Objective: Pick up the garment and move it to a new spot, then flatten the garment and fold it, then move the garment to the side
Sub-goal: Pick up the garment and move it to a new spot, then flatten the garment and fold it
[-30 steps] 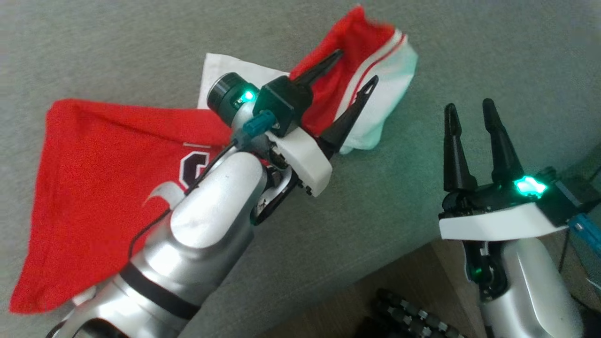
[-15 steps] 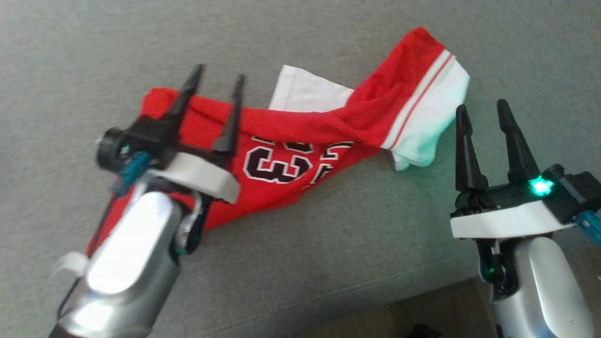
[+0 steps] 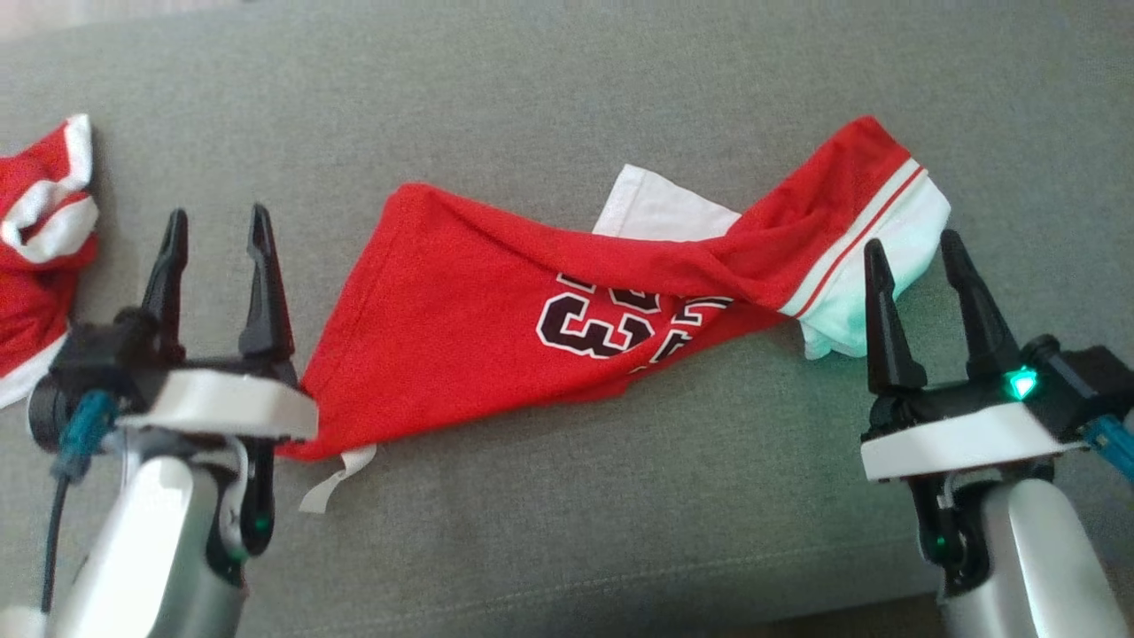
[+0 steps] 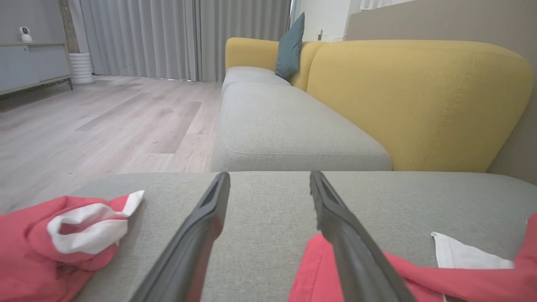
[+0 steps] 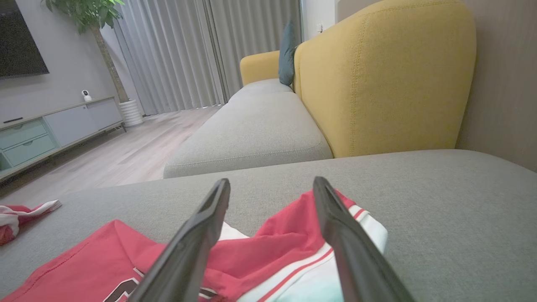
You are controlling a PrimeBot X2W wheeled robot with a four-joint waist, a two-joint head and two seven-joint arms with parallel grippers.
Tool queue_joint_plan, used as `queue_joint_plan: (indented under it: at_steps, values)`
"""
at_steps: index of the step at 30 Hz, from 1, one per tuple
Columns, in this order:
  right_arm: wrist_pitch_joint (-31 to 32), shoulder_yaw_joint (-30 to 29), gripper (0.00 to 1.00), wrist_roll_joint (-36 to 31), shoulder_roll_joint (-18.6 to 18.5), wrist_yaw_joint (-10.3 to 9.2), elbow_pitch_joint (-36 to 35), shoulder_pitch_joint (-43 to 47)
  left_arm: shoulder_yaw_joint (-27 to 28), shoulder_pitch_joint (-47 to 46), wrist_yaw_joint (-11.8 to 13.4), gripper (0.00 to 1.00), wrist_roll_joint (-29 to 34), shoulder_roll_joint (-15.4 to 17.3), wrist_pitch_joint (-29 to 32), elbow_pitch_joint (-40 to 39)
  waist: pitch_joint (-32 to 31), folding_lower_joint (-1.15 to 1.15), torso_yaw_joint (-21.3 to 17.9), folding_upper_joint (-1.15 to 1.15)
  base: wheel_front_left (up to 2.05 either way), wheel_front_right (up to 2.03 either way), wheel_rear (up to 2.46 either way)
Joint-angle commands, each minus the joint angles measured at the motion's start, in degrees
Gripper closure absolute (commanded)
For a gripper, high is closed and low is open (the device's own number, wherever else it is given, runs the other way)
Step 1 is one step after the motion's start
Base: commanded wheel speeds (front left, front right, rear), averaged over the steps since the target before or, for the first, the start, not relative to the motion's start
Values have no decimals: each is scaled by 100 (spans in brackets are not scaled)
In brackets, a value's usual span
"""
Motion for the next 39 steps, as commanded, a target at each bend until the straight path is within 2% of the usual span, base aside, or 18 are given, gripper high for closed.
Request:
queue_joint_plan:
  at_steps: [1,16,39]
  values:
    - [35,130,0,-52,-89,-4,-158,12,281,-60,-48,0,89,163,-44,-250,-83,0,26,0,0,0,0]
    - [224,78,0,-54,-85,-4,-191,539,417,770,-236,0,356,44,-44,-353,-536,0,-56,0,0,0,0]
    - [309,83,0,-41,-50,-4,-240,593,441,788,-343,0,506,-30,-44,-181,-564,0,-11,0,0,0,0]
